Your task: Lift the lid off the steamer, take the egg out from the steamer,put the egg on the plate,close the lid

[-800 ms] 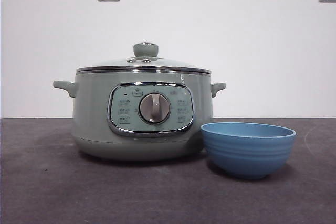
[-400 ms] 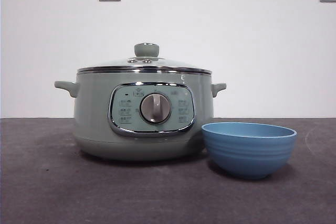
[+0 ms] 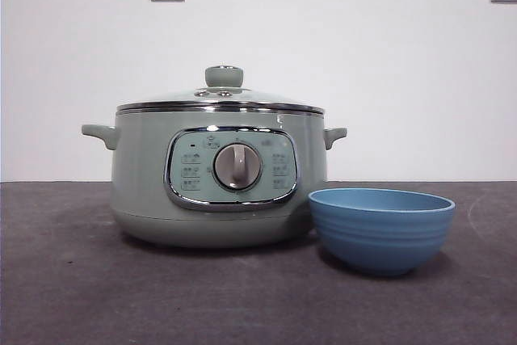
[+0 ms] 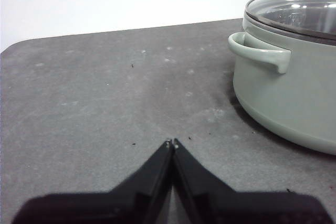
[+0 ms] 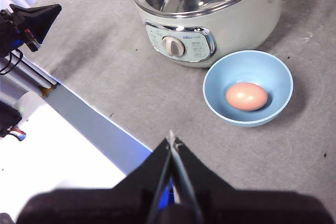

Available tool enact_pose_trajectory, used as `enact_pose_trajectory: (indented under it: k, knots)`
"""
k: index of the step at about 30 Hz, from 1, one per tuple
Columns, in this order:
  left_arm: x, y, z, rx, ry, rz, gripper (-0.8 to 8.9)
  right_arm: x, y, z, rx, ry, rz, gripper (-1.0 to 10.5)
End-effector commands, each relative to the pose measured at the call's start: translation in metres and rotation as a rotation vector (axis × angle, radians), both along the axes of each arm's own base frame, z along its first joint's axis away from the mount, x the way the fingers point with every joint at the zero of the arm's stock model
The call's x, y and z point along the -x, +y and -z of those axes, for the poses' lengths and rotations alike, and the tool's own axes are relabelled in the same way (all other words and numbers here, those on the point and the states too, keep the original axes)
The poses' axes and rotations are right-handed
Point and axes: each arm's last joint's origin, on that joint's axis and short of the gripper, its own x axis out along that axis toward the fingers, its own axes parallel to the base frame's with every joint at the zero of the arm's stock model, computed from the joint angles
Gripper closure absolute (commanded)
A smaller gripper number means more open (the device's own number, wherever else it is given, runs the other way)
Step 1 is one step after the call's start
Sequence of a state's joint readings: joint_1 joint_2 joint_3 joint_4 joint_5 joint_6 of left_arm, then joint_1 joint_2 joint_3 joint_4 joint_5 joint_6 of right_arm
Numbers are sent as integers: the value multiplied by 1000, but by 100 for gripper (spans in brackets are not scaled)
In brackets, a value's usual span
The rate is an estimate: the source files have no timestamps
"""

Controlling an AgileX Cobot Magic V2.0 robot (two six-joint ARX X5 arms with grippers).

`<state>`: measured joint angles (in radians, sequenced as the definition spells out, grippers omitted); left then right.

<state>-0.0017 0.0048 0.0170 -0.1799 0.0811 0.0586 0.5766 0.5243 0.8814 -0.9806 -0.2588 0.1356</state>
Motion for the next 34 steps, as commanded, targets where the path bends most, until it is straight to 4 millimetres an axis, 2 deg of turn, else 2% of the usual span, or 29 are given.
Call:
enact_pose_trajectory:
  k: [1,13,16,20,22,25,27,34]
  knots:
    - [-1,0,4,7,9,-5,817,0,0,1,-1,4,3,946]
    - [-1,0,4,7,9,-5,817,0,0,1,5,-9,-2,946]
    - [-1,0,4,7,9,-5,817,0,-6,-4,23,-117,59,946]
    - [-1,0,4,7,9,-5,817,1,-17,-12,-56,-277,194,946]
    - [-1,0,4,7,9,-5,817,2,-23,-9,-81,-354,278,946]
    - [-1,0,4,7,9,-5,817,1,-31,4,-93,-455,395,946]
    - [-1,0,4,7,9,-5,817,-3,-34,21,-101,-524,459,946]
    - [-1,0,4,7,9,-5,817,-23,-38,91,-124,-653,527,946]
